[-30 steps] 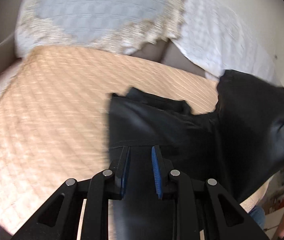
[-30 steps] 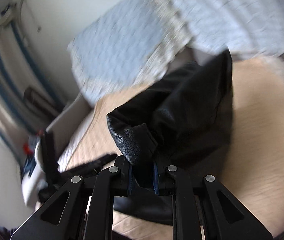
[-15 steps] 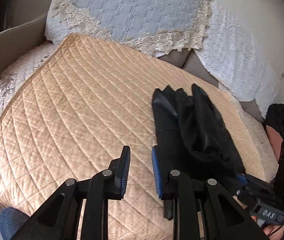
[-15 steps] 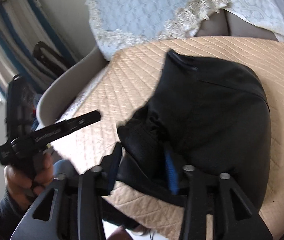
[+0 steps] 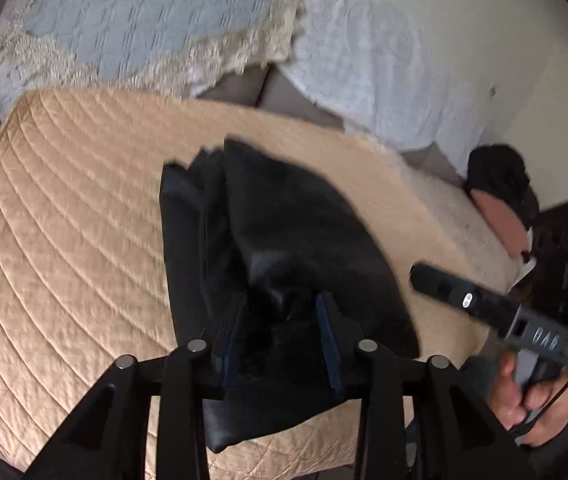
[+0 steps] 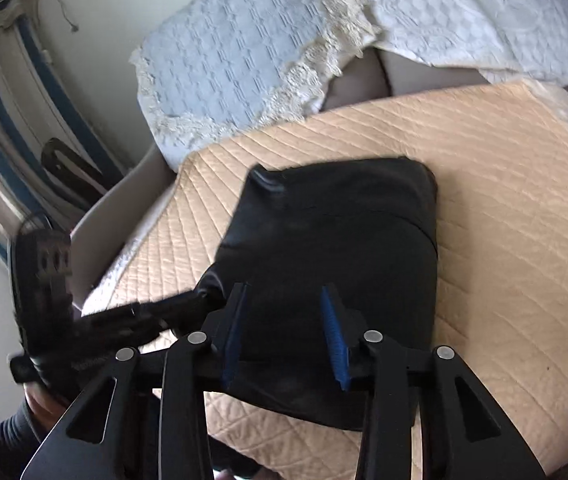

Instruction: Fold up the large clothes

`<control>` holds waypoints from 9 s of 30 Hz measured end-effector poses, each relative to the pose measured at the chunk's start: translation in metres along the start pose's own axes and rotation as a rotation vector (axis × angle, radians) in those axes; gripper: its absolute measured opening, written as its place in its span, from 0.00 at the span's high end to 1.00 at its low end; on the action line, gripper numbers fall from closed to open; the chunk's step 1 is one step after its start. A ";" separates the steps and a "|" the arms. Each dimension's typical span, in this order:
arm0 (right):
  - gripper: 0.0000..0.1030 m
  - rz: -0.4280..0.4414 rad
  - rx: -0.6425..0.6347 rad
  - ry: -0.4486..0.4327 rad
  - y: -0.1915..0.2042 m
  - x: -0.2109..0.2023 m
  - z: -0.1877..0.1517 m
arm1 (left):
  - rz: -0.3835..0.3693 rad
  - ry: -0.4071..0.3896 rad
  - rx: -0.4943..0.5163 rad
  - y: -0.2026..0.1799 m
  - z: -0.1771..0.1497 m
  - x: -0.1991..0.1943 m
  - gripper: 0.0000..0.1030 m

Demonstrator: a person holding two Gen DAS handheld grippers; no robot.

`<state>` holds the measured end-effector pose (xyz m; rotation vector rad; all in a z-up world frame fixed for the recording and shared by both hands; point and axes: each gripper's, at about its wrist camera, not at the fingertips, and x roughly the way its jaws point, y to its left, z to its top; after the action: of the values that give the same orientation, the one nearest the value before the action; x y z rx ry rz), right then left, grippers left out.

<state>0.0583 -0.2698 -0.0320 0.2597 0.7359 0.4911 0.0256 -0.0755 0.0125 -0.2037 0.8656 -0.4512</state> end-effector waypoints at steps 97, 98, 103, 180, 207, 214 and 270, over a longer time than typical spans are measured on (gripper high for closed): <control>0.64 -0.142 -0.221 0.127 0.013 0.080 0.013 | 0.225 -0.009 0.008 0.019 -0.015 0.024 0.94; 0.64 -0.144 -0.235 0.114 0.016 0.081 0.012 | 0.225 -0.008 0.005 0.020 -0.016 0.024 0.94; 0.63 -0.075 -0.211 0.107 0.023 0.068 0.022 | 0.156 -0.016 -0.033 0.029 -0.018 0.012 0.95; 0.76 -0.126 0.007 0.038 -0.057 0.030 0.034 | 0.174 0.008 -0.025 0.025 0.008 0.045 0.92; 0.31 0.014 0.242 0.124 -0.129 0.064 0.048 | 0.178 0.047 -0.005 0.038 0.066 0.102 0.92; 0.30 0.116 0.293 0.127 -0.135 0.066 0.047 | 0.169 0.027 -0.023 0.041 0.061 0.100 0.93; 0.73 0.096 0.158 0.152 -0.072 0.027 0.042 | 0.116 0.057 -0.060 0.035 0.041 0.046 0.76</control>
<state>0.1293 -0.3198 -0.0457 0.4098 0.9154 0.5490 0.0934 -0.0663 -0.0051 -0.1955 0.9422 -0.3244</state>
